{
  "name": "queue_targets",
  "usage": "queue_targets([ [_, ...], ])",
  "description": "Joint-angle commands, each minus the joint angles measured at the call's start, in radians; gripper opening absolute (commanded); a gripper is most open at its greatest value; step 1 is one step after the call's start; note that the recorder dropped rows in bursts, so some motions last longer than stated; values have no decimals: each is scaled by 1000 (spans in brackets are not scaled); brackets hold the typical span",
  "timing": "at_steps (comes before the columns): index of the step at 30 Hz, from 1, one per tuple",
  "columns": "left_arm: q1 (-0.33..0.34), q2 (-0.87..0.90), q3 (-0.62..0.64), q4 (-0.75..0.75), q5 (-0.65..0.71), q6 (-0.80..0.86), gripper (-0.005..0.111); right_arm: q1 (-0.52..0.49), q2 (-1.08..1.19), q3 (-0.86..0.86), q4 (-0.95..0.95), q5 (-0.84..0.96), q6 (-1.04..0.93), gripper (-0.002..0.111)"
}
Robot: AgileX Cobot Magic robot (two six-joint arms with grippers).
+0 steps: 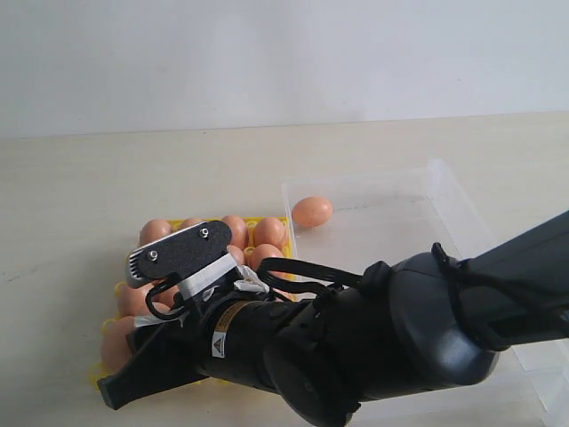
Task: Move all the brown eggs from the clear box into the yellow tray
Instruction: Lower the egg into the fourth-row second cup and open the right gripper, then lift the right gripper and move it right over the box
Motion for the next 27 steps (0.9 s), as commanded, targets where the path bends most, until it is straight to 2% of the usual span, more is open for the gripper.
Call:
queue_targets([
  [1, -5, 1, -4, 0, -9, -4, 0, 2, -2, -6, 1, -27, -13, 47],
  [6, -5, 1, -4, 0, -9, -4, 0, 2, -2, -6, 3, -29, -24, 48],
  [12, -5, 1, -4, 0, -9, -4, 0, 2, -2, -6, 7, -35, -46, 61],
  [23, -5, 1, -4, 0, -9, -6, 0, 2, -59, -6, 31, -55, -47, 61],
  [27, -5, 1, -4, 0, -9, -2, 0, 2, -147, -6, 94, -36, -165, 57],
])
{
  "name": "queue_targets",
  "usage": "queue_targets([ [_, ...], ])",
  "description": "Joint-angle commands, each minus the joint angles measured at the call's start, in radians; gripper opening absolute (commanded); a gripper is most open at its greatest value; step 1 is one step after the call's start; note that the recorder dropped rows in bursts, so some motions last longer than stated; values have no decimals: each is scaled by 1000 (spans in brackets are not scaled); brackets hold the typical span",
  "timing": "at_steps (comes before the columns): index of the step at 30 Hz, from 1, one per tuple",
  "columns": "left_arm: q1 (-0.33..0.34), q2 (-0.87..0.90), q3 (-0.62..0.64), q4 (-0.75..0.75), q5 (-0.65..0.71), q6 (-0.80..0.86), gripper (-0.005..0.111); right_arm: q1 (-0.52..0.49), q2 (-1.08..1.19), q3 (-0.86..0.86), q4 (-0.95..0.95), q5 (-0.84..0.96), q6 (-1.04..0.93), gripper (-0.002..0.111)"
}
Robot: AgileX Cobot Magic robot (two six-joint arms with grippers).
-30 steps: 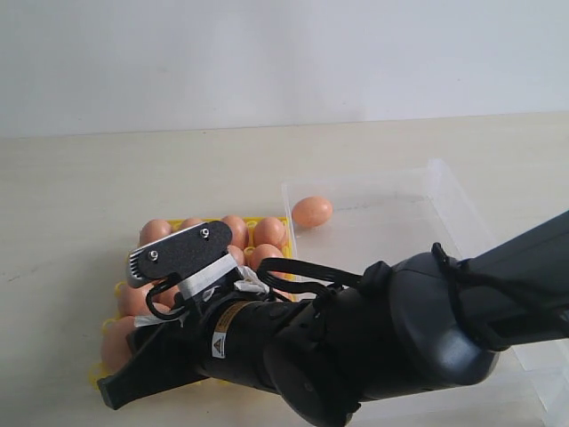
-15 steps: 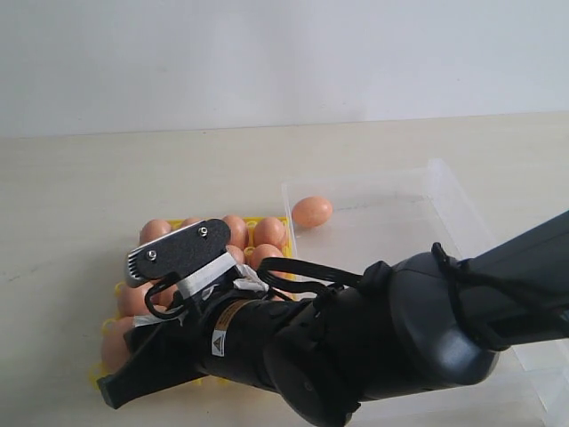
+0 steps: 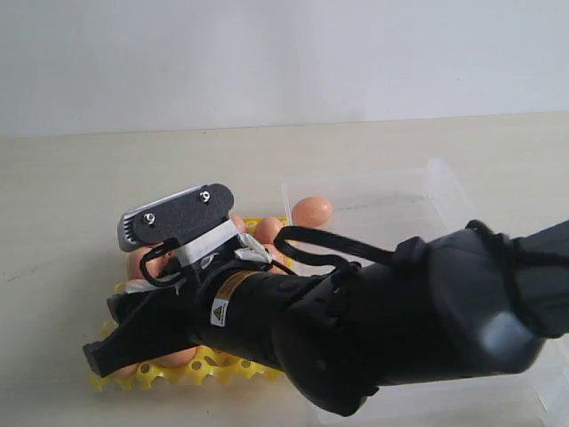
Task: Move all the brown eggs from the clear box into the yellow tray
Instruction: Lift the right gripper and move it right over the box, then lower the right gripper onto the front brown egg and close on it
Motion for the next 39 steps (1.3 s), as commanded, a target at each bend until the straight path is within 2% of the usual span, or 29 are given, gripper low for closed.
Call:
queue_targets([
  [1, -5, 1, -4, 0, -9, -2, 0, 2, -85, -6, 61, 14, -132, 52],
  [3, -5, 1, -4, 0, -9, -2, 0, 2, -117, -6, 82, 32, -210, 35],
  [5, -5, 1, -4, 0, -9, -2, 0, -1, -150, 7, 96, 54, -286, 7],
  [6, -5, 1, -4, 0, -9, -2, 0, -3, -161, 16, 105, 57, -299, 1],
  [13, -5, 1, -4, 0, -9, -2, 0, -60, -266, 81, 143, 62, -311, 0],
  [15, -5, 1, -4, 0, -9, -2, 0, -80, -296, 101, 166, 65, -311, 2],
  [19, -5, 1, -4, 0, -9, -2, 0, -158, -358, 149, 245, 106, -308, 14],
  [27, -5, 1, -4, 0, -9, -2, 0, -364, -373, 176, 241, 355, -188, 61],
  [32, -5, 1, -4, 0, -9, -2, 0, -429, -351, 174, 234, 418, -97, 62],
  [39, -5, 1, -4, 0, -9, -2, 0, -487, -265, 174, 234, 541, -93, 59],
])
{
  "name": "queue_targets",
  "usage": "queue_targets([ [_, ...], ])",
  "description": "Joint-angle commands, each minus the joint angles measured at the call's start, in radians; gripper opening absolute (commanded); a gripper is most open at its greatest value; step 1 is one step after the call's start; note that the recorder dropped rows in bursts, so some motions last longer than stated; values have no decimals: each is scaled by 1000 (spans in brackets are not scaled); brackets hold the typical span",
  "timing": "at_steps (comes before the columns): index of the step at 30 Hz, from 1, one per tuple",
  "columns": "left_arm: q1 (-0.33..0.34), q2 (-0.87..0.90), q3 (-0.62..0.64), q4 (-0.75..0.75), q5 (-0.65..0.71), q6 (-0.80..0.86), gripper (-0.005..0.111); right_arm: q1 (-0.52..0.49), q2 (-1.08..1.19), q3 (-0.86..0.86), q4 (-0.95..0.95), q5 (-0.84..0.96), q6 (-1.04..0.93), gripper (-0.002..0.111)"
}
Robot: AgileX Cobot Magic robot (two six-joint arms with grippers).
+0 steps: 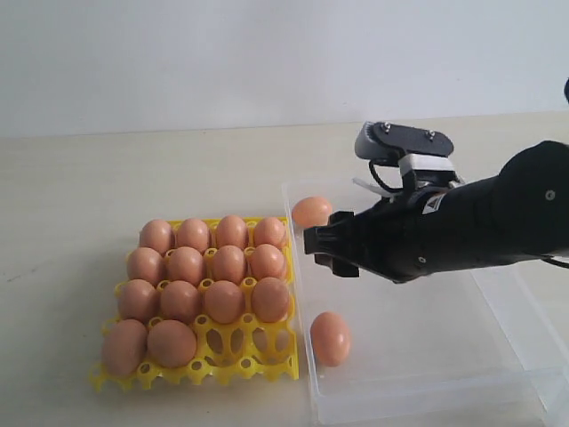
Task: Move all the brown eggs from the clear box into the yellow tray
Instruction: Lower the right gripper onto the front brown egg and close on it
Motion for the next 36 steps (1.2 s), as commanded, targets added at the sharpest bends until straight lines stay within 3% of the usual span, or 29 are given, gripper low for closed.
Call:
queue_targets([
  [1, -5, 1, -4, 0, -9, -2, 0, -24, 65, 1, -11, 67, 7, 59],
  [36, -5, 1, -4, 0, -9, -2, 0, 49, 122, -1, 63, 105, 23, 59],
])
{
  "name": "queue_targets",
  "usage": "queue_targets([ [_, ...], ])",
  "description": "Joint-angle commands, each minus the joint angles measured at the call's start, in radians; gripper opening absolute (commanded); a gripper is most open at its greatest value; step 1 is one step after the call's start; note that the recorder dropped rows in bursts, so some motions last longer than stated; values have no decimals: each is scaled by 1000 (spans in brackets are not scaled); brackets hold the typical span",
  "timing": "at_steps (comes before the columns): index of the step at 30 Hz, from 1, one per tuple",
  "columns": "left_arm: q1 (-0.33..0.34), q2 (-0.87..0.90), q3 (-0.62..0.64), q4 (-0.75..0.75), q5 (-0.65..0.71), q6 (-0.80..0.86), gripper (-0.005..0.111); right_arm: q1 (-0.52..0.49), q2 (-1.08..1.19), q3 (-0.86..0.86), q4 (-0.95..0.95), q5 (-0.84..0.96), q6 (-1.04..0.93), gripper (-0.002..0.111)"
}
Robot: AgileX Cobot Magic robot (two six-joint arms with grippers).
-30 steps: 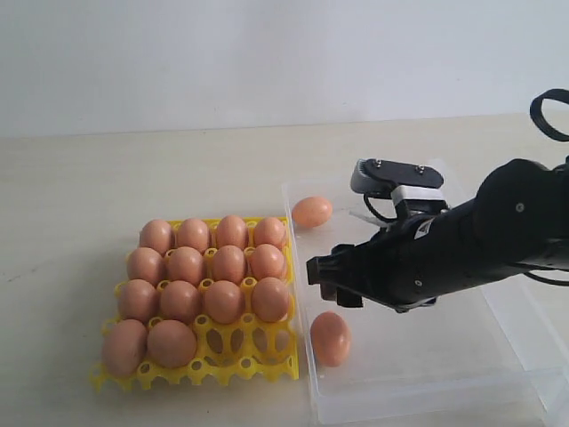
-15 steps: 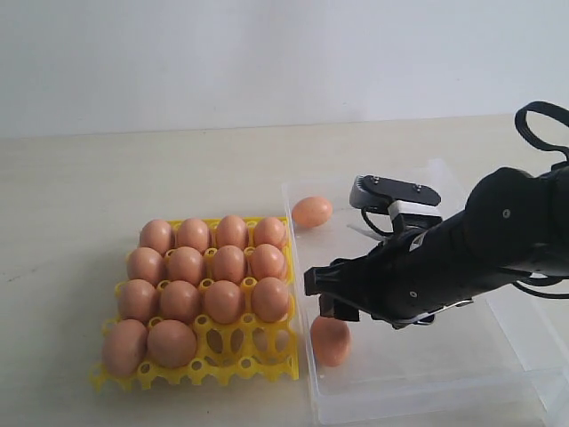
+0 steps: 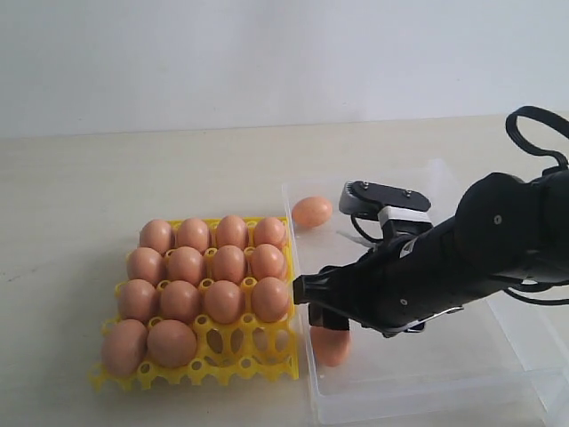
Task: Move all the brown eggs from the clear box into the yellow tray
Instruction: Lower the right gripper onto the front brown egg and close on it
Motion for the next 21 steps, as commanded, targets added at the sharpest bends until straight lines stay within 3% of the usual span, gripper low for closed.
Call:
queue_targets([
  [1, -5, 1, -4, 0, -9, -2, 0, 23, 4, -1, 8, -14, -29, 59],
  [21, -5, 1, -4, 0, -9, -2, 0, 23, 108, -1, -4, -75, -45, 59],
])
